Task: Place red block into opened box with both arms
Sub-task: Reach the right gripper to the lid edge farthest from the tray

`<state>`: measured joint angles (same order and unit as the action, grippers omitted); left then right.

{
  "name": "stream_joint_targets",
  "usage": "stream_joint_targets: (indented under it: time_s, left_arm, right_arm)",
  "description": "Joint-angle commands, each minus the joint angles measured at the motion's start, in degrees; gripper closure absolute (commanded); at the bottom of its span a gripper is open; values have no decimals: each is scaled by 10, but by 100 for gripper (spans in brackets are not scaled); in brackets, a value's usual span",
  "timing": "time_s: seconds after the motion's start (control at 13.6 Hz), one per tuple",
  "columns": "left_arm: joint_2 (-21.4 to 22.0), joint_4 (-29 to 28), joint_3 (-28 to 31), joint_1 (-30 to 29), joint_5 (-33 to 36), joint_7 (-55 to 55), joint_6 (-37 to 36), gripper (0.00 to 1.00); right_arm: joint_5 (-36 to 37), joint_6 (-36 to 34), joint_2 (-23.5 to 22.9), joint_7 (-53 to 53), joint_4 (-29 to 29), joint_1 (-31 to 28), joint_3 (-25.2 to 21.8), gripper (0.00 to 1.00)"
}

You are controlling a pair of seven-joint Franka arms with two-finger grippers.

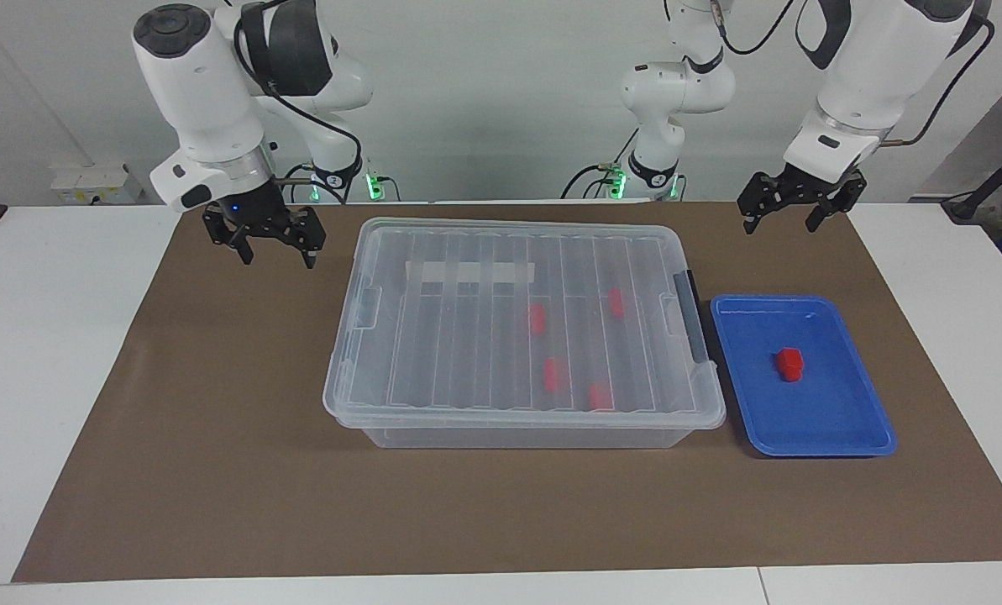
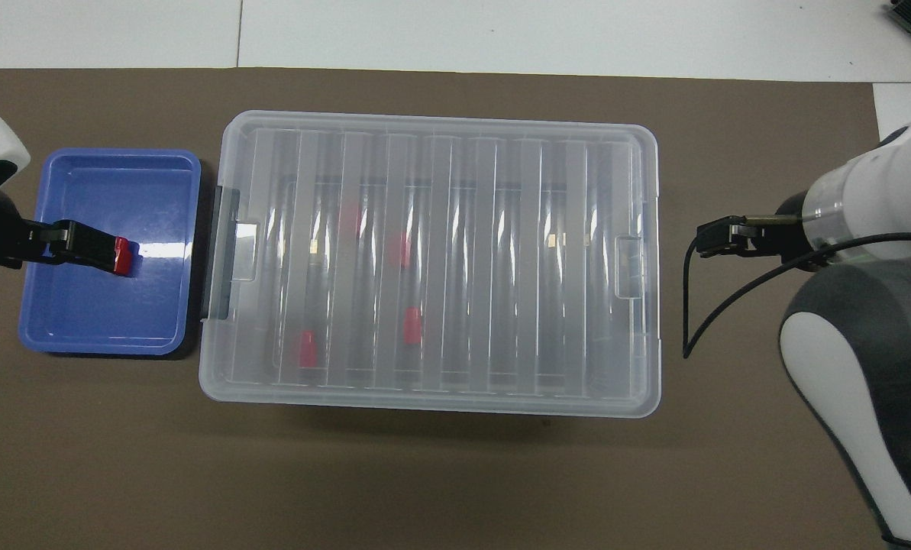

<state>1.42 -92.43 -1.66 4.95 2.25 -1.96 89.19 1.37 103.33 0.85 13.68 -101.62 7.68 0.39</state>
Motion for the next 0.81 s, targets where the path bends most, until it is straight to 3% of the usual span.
stream_joint_targets:
  time_s: [0.0, 0.29, 0.74]
  left_arm:
    - [13, -11, 2, 0, 4, -2, 4, 0]
    - [13, -11, 2, 0, 4, -2, 4, 0]
    - [13, -11, 2, 0, 4, -2, 4, 0]
  right_arm:
    - [-3, 63, 7, 22, -50, 20, 0, 0]
    - [-4, 148, -6, 56, -101, 39, 0, 0]
    - [-4, 149, 18, 20, -160, 37, 0, 0]
